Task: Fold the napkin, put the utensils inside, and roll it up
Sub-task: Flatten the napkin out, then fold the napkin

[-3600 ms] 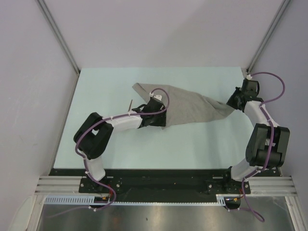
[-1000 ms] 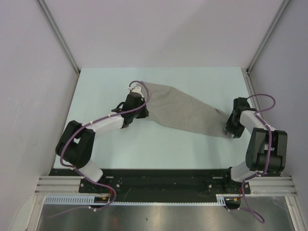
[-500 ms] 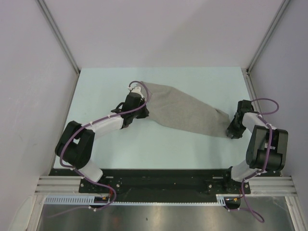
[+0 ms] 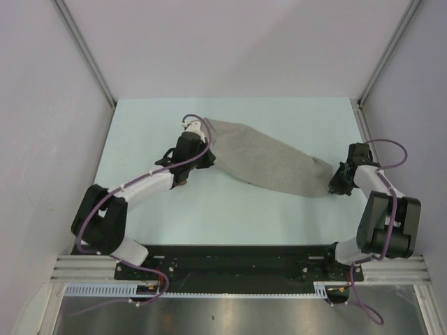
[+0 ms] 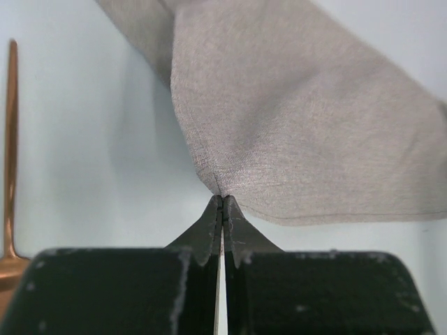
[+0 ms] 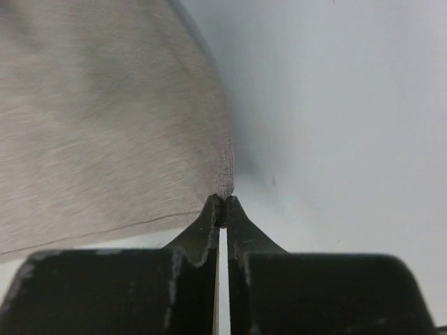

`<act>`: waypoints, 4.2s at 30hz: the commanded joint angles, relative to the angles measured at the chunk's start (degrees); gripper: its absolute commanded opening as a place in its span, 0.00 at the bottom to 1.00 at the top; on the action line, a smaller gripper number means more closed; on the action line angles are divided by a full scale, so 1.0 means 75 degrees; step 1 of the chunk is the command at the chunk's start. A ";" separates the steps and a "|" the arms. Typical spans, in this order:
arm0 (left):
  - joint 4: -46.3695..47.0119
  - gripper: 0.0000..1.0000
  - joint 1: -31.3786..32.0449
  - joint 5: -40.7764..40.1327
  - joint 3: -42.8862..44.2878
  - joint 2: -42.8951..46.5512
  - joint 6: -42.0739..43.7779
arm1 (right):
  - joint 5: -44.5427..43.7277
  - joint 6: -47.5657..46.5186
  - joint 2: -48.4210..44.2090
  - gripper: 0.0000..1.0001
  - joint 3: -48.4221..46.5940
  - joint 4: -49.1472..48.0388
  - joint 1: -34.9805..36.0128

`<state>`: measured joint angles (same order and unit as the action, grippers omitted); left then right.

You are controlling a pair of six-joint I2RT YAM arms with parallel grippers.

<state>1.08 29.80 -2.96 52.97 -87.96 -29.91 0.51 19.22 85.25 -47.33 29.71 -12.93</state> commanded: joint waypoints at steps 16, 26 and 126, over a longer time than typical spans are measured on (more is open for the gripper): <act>-0.0670 0.00 -0.0048 -0.1070 0.3330 0.4673 0.1386 | 0.0166 -0.0536 -0.4265 0.00 -0.7851 0.1358 0.0575; -0.1633 0.00 -0.0036 -0.0695 0.4750 0.5085 0.1352 | 0.0822 -0.0477 -0.4184 0.00 -0.9758 0.1230 0.0236; -0.3472 1.00 -0.3362 0.0689 0.0344 0.4651 0.1714 | -0.2446 -0.0440 0.0512 0.68 -0.2898 -0.1114 0.7744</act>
<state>-17.39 10.13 -1.80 56.21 -51.75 -23.38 -10.20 20.80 78.91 -62.54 23.77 37.36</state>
